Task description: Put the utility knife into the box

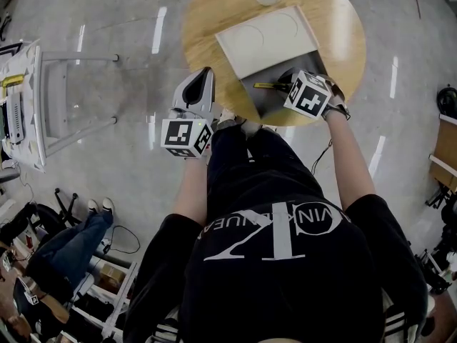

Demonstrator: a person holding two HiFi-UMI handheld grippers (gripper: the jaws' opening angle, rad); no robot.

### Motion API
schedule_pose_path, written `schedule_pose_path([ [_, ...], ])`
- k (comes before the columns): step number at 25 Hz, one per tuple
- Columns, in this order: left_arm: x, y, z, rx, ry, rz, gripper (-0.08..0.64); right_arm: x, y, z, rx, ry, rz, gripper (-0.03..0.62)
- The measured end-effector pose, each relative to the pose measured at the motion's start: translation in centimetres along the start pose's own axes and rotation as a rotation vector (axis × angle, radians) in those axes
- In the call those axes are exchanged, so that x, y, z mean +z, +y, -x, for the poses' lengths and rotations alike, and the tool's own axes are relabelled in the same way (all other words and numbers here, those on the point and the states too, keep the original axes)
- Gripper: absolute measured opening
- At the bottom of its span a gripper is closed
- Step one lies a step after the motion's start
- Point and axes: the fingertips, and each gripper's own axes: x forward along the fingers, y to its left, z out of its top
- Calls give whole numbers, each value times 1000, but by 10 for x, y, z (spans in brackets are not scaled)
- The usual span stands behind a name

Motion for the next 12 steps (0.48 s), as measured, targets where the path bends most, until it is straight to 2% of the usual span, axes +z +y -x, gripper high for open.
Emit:
schedule_pose_path([
  [8,10,-3,-4,-24,-10,-18,11,6,-6,23,-63,-89,-67,80],
  [12,15,-7,-9,-42,-14,-29,11,8,-10,36,-102,-156,-124,51],
])
